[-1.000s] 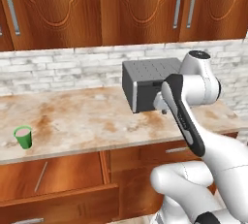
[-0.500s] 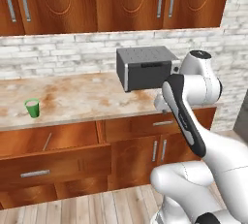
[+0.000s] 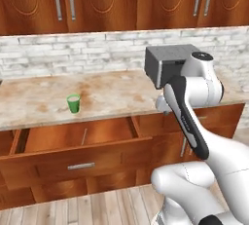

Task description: Pick up the straw from the left drawer and put it inside the smoothie cup.

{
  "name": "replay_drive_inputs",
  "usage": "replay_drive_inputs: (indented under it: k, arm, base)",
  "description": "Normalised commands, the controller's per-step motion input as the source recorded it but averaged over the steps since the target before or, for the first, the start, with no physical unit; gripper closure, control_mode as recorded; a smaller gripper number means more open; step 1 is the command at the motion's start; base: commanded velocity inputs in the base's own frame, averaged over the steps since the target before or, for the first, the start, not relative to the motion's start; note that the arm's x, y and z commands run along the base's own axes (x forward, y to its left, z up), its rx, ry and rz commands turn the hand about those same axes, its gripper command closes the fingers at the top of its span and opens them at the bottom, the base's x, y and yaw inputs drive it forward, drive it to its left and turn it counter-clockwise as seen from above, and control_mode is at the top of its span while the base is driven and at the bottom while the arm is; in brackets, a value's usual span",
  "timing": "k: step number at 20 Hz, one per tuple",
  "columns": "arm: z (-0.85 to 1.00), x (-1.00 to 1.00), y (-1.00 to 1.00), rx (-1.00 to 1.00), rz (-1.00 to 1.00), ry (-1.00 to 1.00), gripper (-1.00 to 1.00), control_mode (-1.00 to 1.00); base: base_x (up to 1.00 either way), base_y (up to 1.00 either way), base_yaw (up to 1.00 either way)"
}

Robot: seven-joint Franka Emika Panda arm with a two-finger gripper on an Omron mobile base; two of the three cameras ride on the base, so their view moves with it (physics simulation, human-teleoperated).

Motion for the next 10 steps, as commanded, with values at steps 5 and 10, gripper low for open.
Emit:
replay_drive_inputs:
  k: [5, 10]
  arm:
    - [0.0, 0.0, 0.0, 0.0, 0.0, 0.0, -1.0, 1.0]
    - [0.0, 0.0, 0.0, 0.0, 0.0, 0.0, -1.0, 1.0]
  base:
    - [0.0, 0.9, 0.0]
    - [0.0, 0.81, 0.0]
